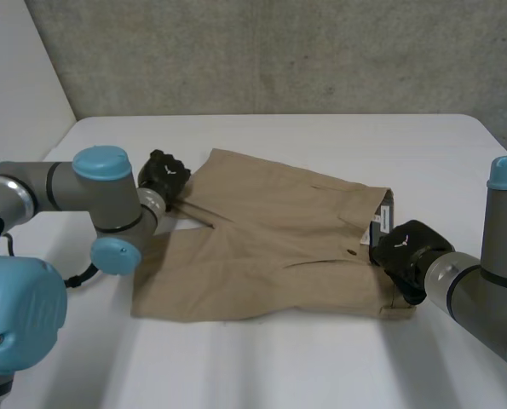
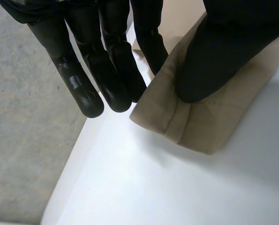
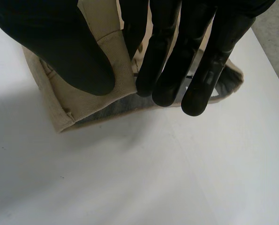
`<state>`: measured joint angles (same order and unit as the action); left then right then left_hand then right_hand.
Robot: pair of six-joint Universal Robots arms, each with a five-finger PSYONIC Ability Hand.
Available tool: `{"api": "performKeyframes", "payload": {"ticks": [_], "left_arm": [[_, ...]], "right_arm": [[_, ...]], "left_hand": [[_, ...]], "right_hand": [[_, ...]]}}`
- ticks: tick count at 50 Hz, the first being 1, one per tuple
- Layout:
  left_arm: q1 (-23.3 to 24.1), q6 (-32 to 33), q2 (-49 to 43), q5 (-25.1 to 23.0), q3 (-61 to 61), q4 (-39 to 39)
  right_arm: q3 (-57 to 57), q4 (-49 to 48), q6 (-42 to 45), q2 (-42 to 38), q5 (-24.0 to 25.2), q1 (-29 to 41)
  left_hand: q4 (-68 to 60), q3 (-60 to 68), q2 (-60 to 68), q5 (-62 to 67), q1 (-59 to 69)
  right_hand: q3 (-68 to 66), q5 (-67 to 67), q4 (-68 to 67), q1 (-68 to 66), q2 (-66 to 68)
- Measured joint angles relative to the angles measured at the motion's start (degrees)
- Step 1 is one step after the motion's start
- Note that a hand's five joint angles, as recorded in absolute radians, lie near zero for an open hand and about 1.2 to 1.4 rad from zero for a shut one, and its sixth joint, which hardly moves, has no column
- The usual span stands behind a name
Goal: Fold the shorts.
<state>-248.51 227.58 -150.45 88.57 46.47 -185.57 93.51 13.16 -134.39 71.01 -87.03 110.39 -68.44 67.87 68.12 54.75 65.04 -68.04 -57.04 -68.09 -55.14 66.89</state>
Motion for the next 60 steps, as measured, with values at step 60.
{"api": "performKeyframes", "payload": {"ticks": [60], "left_arm": [[0.7, -19.9, 32.4, -5.5, 44.9, 7.0]], "right_arm": [[2.4, 0.0, -1.8, 3.2, 2.0, 0.1]], "left_hand": [[12.2, -11.7, -11.5, -9.0, -9.3]], "right_hand": [[0.0, 0.0, 0.0, 0.0, 0.0]]}}
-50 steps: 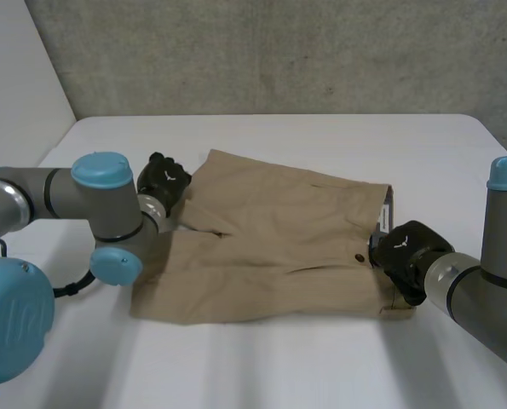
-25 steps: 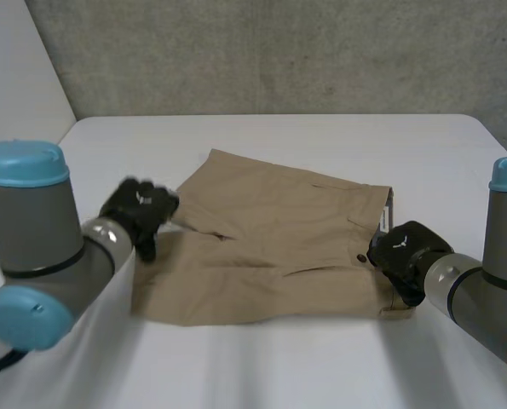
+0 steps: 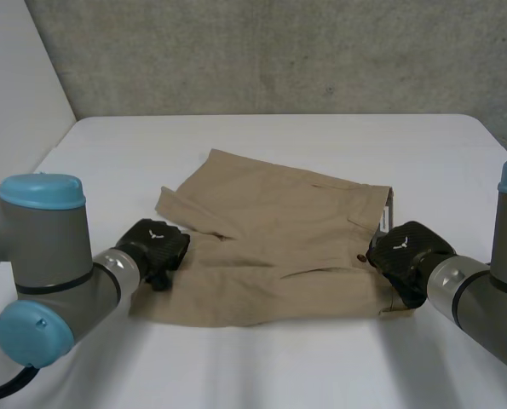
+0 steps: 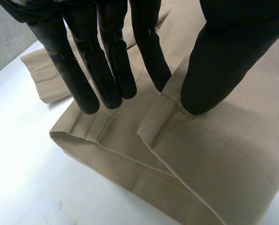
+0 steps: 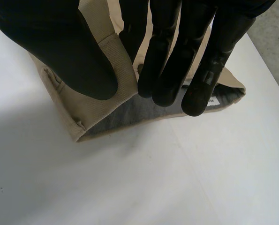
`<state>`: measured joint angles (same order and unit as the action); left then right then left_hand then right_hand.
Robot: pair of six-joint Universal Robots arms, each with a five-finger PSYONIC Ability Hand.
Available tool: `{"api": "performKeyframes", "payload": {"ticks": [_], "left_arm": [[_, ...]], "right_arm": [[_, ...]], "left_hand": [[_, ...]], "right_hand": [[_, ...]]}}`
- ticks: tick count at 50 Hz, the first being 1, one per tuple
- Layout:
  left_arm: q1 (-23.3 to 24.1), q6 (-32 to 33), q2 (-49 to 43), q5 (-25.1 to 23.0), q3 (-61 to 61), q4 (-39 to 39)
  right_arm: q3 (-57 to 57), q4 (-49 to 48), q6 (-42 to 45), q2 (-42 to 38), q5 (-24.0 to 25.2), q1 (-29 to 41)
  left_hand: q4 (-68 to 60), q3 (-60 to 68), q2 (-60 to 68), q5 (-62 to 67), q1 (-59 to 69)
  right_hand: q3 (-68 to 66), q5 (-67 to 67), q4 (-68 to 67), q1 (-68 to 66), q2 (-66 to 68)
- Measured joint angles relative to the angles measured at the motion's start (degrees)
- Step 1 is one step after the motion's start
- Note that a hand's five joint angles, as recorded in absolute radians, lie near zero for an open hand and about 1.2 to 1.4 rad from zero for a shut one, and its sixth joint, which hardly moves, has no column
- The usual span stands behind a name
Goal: Fold the shorts.
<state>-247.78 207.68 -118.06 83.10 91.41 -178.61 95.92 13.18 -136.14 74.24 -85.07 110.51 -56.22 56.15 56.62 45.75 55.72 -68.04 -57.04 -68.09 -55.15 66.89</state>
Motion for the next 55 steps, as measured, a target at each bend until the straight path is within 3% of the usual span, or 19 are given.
{"api": "performKeyframes", "payload": {"ticks": [5, 13, 18, 25, 31, 40, 47, 55], "left_arm": [[0.3, 0.2, -0.3, 0.1, 0.4, 0.0], [0.6, 0.3, 1.7, 1.8, 1.3, 0.6], [0.8, 0.6, 10.3, 4.0, 3.7, 3.3], [1.8, 3.8, 24.9, 3.6, 8.9, 13.8], [2.5, 7.8, 28.4, 2.1, 10.5, 16.7], [3.9, 8.9, 17.7, 3.0, 1.9, 0.7], [6.8, 9.1, 2.0, 4.7, -11.2, -15.4], [8.3, 9.7, -14.0, 5.1, -25.4, -24.6]], "right_arm": [[0.2, 0.0, 0.0, 0.1, 0.0, 0.0], [0.4, 0.7, 0.1, 1.3, -0.2, -0.1], [1.2, 5.7, 1.4, 4.8, -0.1, -0.7], [3.1, 20.1, 8.3, 10.5, 1.3, -4.9], [2.4, 21.6, 10.4, 12.6, 4.6, -7.7], [-3.2, 10.7, 1.1, 8.1, 7.3, -8.0], [-8.6, 0.8, -1.8, -0.9, 1.3, -7.2], [-14.3, -12.7, -0.4, -9.7, -7.0, -6.7]], "left_hand": [[-11.3, 10.9, 10.6, 10.3, 8.8], [-12.2, 11.8, 11.5, 10.4, 8.8], [-12.2, 11.8, 11.5, 10.4, 8.8], [-12.2, 11.8, 11.5, 10.4, 8.8], [-12.2, 11.8, 11.5, 10.4, 8.8], [-12.3, 12.0, 11.7, 10.4, 8.8], [-12.4, 12.0, 11.7, 10.4, 8.8], [-12.4, 12.0, 11.7, 10.4, 8.8]], "right_hand": [[0.0, 0.0, 0.0, 0.0, 0.0], [0.0, 0.0, 0.0, 0.0, 0.0], [0.0, 0.0, 0.0, 0.0, 0.0], [0.0, 0.0, 0.0, 0.0, 0.0], [0.0, 0.0, 0.0, 0.0, 0.0], [0.0, 0.0, 0.0, 0.0, 0.0], [0.0, -0.1, 0.0, 0.0, 0.0], [0.0, -0.1, 0.0, 0.0, 0.0]]}}
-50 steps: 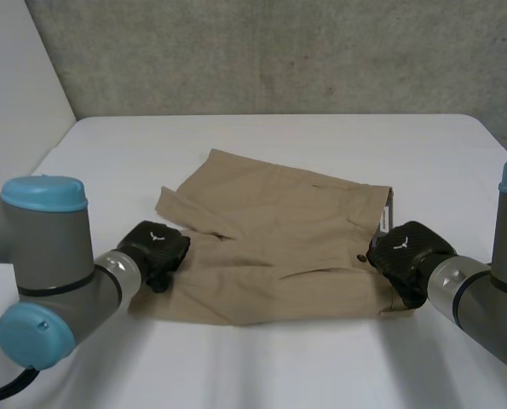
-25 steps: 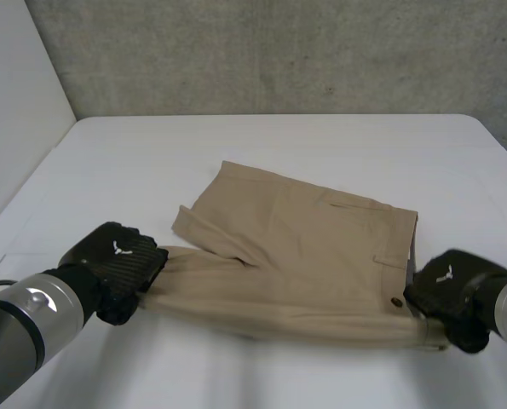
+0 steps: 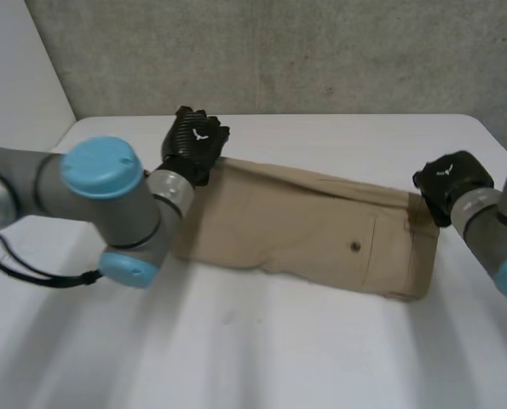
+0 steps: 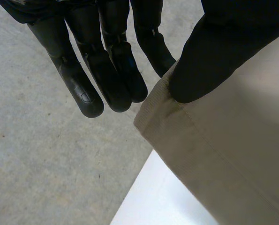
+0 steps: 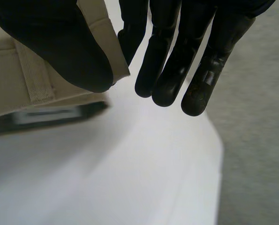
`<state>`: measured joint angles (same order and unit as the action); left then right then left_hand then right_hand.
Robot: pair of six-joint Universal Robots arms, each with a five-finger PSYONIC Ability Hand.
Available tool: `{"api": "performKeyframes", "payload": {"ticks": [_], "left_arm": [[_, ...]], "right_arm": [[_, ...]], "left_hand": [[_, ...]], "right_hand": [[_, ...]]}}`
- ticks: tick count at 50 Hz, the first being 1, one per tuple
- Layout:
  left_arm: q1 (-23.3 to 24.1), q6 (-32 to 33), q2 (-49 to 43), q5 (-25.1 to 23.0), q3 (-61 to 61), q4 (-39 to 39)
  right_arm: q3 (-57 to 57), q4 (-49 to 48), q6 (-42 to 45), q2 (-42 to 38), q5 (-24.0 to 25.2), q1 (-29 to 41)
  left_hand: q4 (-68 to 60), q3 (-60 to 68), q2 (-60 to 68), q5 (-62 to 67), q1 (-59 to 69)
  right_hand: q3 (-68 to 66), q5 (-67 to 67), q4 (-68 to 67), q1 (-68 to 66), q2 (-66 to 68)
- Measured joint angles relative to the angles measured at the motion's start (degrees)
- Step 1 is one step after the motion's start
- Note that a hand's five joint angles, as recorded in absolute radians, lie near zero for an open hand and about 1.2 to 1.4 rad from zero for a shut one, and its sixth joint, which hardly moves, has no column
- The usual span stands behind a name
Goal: Fold the shorts.
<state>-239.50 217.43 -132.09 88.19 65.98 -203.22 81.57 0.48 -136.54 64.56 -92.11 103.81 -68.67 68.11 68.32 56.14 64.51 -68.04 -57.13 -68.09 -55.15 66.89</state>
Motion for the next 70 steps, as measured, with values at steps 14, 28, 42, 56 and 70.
{"api": "performKeyframes", "payload": {"ticks": [14, 28, 42, 56, 70], "left_arm": [[0.0, 0.7, -22.2, 2.5, -25.7, -0.1], [2.2, -1.2, -11.1, 3.9, -13.8, 0.7], [-1.1, -17.2, 13.7, -1.5, 18.6, 2.3], [-5.5, -20.9, 21.9, -2.8, 33.1, 2.8], [-5.3, -20.7, 22.4, -2.4, 33.5, 2.7]], "right_arm": [[-8.7, -19.7, 1.6, -15.5, -1.4, 1.0], [-4.6, -11.2, -6.9, -6.4, -0.1, 0.9], [10.6, 3.0, -17.3, 3.1, 11.0, -1.6], [15.2, -8.4, -17.0, -0.2, 12.4, -2.6], [14.3, -10.8, -15.1, -2.6, 12.4, -7.9]], "left_hand": [[40.3, -40.2, -40.9, -38.1, -42.1], [57.3, -56.3, -56.9, -53.7, -53.4], [57.3, -56.3, -56.9, -53.7, -53.4], [57.3, -56.3, -56.9, -53.7, -53.4], [57.3, -56.3, -56.9, -53.7, -53.4]], "right_hand": [[47.1, 44.8, 46.3, 39.0, -46.7], [56.3, 54.2, 55.1, 44.0, -54.8], [56.3, 54.2, 55.1, 44.0, -54.8], [34.8, 34.7, 35.0, 26.5, -33.3], [2.0, 3.8, 0.1, 3.9, 0.0]]}}
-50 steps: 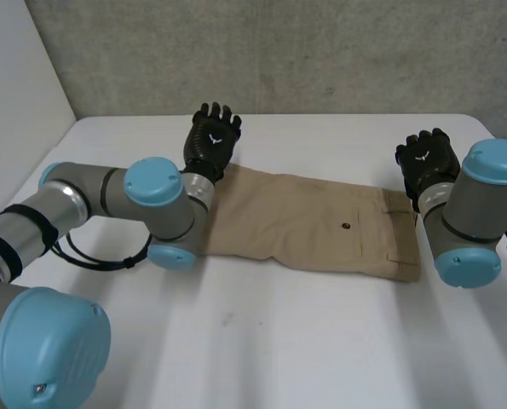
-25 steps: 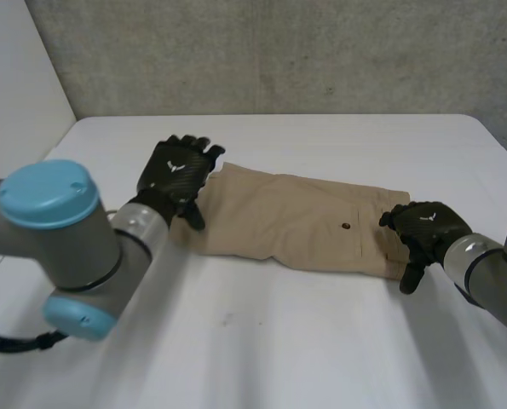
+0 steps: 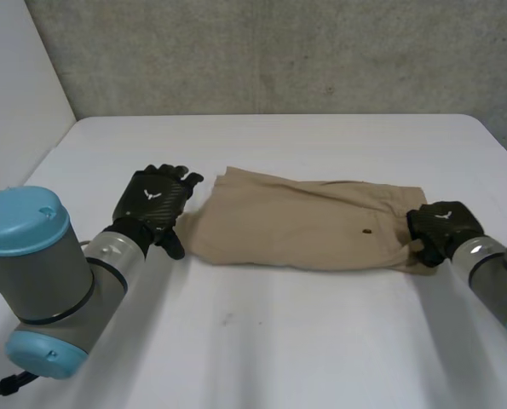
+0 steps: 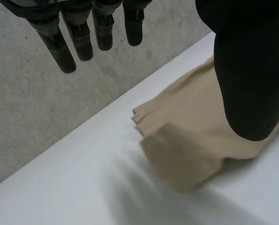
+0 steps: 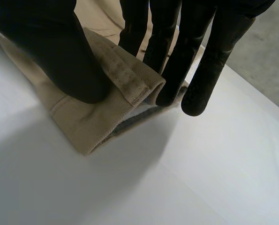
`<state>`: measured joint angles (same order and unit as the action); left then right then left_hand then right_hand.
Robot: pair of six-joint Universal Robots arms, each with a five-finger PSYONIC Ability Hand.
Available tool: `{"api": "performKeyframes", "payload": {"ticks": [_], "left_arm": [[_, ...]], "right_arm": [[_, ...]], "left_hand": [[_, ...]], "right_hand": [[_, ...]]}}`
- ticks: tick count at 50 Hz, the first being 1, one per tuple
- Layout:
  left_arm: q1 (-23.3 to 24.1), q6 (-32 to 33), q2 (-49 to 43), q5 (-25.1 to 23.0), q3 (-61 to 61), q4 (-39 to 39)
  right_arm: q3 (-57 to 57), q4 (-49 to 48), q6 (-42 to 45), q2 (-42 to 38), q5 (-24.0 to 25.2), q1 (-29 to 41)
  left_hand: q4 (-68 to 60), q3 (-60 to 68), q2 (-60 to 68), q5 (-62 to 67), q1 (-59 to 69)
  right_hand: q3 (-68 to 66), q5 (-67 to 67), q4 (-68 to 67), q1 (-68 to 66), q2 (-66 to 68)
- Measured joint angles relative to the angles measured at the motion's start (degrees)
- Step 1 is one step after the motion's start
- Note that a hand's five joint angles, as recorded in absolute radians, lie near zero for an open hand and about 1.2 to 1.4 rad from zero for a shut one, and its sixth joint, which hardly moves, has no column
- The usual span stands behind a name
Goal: Fold the shorts.
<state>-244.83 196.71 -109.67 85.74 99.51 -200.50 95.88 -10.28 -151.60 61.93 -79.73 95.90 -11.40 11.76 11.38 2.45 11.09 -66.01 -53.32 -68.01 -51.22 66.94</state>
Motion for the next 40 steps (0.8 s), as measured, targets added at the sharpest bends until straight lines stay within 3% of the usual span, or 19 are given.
{"api": "performKeyframes", "payload": {"ticks": [9, 14, 17, 19, 21, 22, 26, 29, 32, 35, 40], "left_arm": [[0.0, 0.0, 2.1, 0.2, 0.3, 0.1], [0.1, 0.0, 3.0, 0.2, 0.3, 0.1], [0.2, 0.0, 3.2, 0.3, 0.0, 0.0], [0.3, 0.0, 3.3, 0.3, -0.3, -0.1], [0.3, 0.0, 3.3, 0.3, -0.3, -0.1], [0.5, 0.0, 3.3, 0.3, -1.1, -0.2], [0.6, -0.3, 3.2, 0.5, -2.3, -0.4], [0.6, -1.2, 3.1, 1.1, -3.8, -0.5], [0.5, -2.9, 2.9, 2.7, -5.6, -0.5], [0.5, -4.5, 2.4, 4.6, -7.7, -0.5], [0.9, -5.9, 1.2, 6.6, -10.8, -0.4]], "right_arm": [[-0.1, 4.1, 10.5, 5.6, -0.1, -5.4], [-1.8, 4.7, 18.4, 7.5, -0.3, -4.8], [-3.5, 4.6, 21.7, 7.7, -0.2, -1.7], [-6.3, 4.2, 24.7, 7.2, 0.0, 4.3], [-6.3, 4.2, 24.7, 7.2, 0.0, 4.3], [-9.7, 3.5, 26.8, 5.5, 0.6, 12.0], [-12.8, 2.7, 28.5, 2.8, 1.9, 18.8], [-15.8, 2.3, 30.4, -1.7, 5.8, 25.4], [-17.6, 2.1, 31.4, -5.5, 9.9, 28.6], [-18.7, 2.1, 31.3, -7.6, 12.6, 30.0], [-19.7, 2.0, 24.4, -8.0, 13.2, 29.5]], "left_hand": [[0.0, 0.0, 0.0, 0.0, 0.0], [0.0, 0.0, 0.0, 0.0, 0.0], [0.0, 0.0, 0.0, 0.0, 0.0], [0.0, 0.0, 0.0, 0.0, 0.0], [0.0, 0.0, 0.0, 0.0, 0.0], [0.0, 0.0, 0.0, 0.0, 0.0], [0.0, 0.0, 0.0, 0.0, 0.0], [0.0, 0.0, 0.0, 0.0, 0.0], [0.0, 0.0, 0.0, 0.0, 0.0], [0.0, 0.0, 0.0, 0.0, 0.0], [0.0, 0.0, 0.0, 0.0, 0.0]], "right_hand": [[0.0, 0.0, 0.0, -1.1, 0.0], [0.0, 0.0, 0.0, -1.9, 0.0], [-0.4, 0.0, -0.1, -1.9, 0.0], [-1.3, -0.9, -0.1, -3.2, 0.0], [-1.3, -0.9, -0.1, -3.2, 0.0], [-2.0, -1.8, -0.1, -3.3, 0.0], [-2.0, -2.0, -0.1, -3.3, 0.0], [-2.1, -2.0, -0.1, -3.3, 0.0], [16.3, 16.0, 18.4, 15.7, -20.0], [44.5, 43.2, 46.3, 37.0, -47.6], [54.1, 50.4, 55.2, 40.3, -54.8]]}}
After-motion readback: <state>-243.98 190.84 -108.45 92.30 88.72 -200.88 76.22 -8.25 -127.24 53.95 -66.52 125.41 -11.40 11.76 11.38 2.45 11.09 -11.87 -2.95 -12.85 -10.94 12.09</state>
